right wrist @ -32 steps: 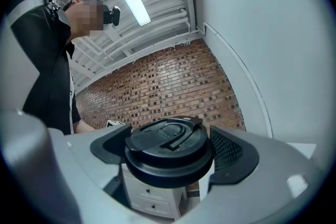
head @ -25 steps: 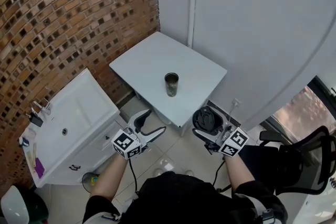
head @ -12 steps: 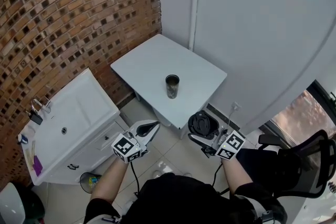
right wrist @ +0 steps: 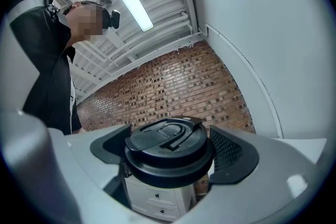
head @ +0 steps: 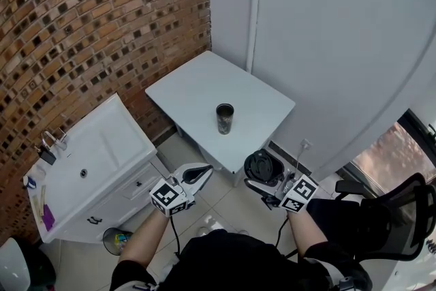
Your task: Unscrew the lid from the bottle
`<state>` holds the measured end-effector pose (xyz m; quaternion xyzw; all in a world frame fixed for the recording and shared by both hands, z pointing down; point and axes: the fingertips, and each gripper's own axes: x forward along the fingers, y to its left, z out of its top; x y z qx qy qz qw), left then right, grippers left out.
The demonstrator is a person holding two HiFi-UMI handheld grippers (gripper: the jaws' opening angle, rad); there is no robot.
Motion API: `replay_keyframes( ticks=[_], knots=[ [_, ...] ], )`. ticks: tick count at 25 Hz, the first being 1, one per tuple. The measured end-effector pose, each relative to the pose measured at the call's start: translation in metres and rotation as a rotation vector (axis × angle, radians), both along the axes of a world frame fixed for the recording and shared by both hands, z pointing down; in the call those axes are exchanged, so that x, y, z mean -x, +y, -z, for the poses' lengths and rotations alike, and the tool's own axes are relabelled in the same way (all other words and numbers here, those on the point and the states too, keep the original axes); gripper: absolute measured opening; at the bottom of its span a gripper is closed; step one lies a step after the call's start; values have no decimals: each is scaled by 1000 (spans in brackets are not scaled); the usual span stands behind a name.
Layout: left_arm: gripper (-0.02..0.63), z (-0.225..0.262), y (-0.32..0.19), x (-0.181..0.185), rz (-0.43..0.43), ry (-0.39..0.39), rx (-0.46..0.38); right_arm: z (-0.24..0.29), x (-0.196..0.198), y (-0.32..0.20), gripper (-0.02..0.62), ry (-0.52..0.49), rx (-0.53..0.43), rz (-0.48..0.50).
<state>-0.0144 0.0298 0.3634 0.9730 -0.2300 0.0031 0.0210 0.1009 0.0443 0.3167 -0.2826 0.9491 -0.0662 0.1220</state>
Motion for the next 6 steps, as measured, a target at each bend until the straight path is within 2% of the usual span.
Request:
replay_keyframes(
  ticks=[6],
  knots=[
    [2, -4, 2, -1, -5, -5, -1, -2, -2, 3, 468, 2, -3, -3]
  ],
)
